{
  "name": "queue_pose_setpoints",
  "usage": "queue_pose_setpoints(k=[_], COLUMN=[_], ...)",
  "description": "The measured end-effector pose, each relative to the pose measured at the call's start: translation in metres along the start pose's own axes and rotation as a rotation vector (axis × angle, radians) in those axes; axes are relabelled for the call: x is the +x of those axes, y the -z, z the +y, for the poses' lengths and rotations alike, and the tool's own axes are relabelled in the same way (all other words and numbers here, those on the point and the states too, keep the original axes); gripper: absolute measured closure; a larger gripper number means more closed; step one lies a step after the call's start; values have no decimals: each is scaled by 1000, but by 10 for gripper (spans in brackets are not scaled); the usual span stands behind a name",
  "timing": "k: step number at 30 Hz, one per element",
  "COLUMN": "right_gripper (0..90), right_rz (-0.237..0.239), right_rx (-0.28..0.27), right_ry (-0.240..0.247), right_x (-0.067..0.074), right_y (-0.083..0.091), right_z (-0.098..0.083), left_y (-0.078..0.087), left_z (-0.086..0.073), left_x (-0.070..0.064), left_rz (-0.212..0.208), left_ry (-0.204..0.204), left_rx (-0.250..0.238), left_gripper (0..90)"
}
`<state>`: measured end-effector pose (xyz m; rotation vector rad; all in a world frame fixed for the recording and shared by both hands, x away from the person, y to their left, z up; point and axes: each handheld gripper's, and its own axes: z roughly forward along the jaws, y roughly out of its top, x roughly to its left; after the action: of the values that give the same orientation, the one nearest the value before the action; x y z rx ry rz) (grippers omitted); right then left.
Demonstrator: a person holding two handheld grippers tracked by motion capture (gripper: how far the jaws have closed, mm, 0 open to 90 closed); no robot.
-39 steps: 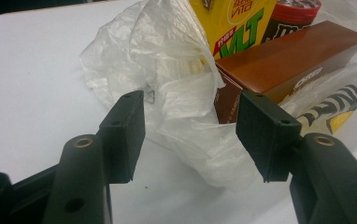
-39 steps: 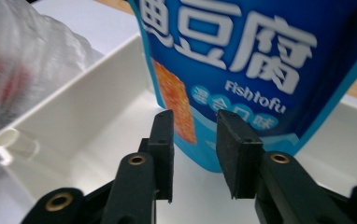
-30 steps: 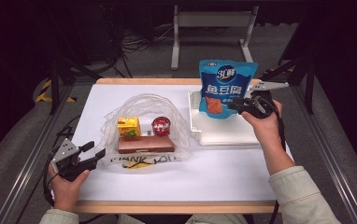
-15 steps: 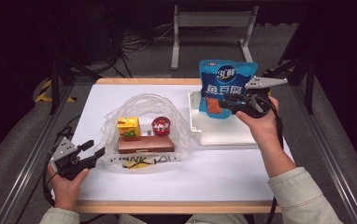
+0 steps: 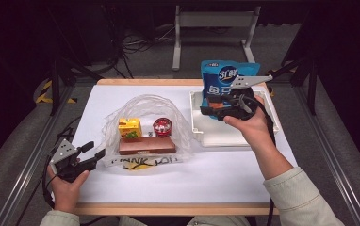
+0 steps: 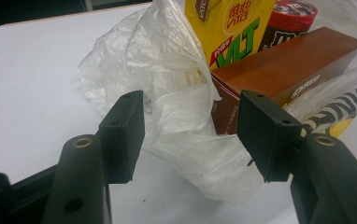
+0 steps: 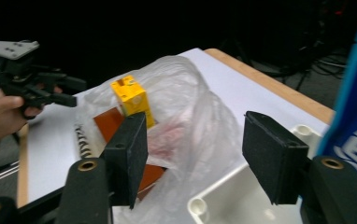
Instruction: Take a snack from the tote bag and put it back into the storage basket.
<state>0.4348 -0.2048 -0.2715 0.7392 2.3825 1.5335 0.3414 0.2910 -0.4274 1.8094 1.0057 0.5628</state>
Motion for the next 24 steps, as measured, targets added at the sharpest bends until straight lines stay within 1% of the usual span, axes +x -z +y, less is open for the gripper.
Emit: queue_pose_setpoints(k=[4,8,12,18,19,22,24], right_gripper=[399,388,383,384,384,383,392], right_rz=[32,42,56,94,94,105,117], right_rx=[4,4,9,11,11,17,15], right_ry=[19,29,41,45,45,54,59], right_x=[8,13,17,24,24,27,29], right_y=[-9,-18,-27,-43,-43,-52,-61], right_z=[6,10,13,18,18,20,23], left_y=[1,4,6,13,13,16,20], left_z=[-1,-2,-4,-7,-7,-9,-12], left_x=[0,-1,-1,0,0,0,0], left_rz=[-2,6,10,20,20,25,32], left_ry=[0,-6,-1,5,5,9,20], left_rx=[4,8,8,10,10,12,7], left_gripper=[422,422,422,422,422,422,421])
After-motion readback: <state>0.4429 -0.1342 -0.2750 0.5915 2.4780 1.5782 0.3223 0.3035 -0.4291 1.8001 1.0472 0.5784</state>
